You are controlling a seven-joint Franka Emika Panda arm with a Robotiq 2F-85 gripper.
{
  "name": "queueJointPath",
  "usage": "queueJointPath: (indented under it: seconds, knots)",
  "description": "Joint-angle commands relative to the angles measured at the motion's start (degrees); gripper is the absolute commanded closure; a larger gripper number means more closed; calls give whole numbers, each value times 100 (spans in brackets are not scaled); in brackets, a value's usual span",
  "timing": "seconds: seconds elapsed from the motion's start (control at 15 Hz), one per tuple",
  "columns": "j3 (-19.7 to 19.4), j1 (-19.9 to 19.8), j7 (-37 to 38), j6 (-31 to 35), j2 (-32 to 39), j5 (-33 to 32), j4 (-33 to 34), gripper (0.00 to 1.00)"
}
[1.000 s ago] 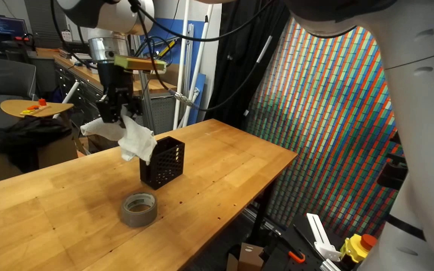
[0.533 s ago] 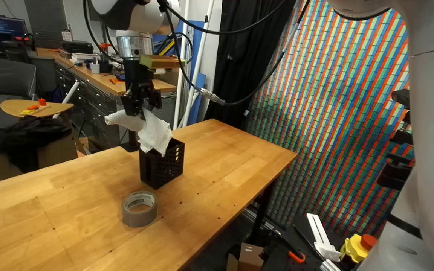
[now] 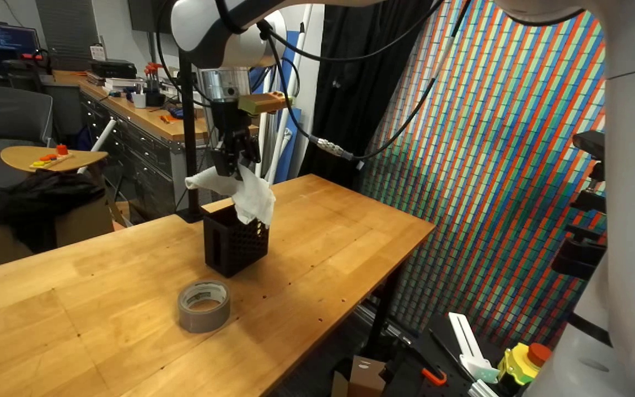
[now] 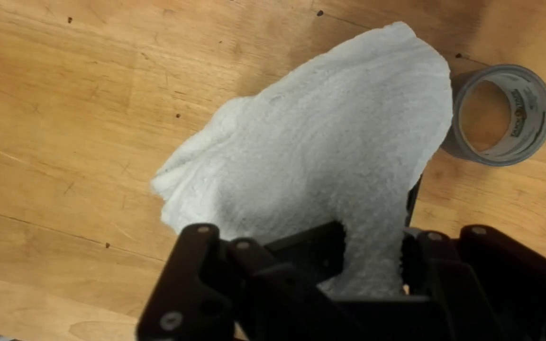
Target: Put the towel into the box.
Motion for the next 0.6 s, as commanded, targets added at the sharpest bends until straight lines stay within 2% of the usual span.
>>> queueJointPath:
  seconds: [0.0,0.33,0.53]
  knots:
    - [-4,-154,-419,273,-167,21,-266,96]
    - [73,-336,-806,568,-59,351,-508,96]
    - [120,-296,-936,580,37,457,-558,97]
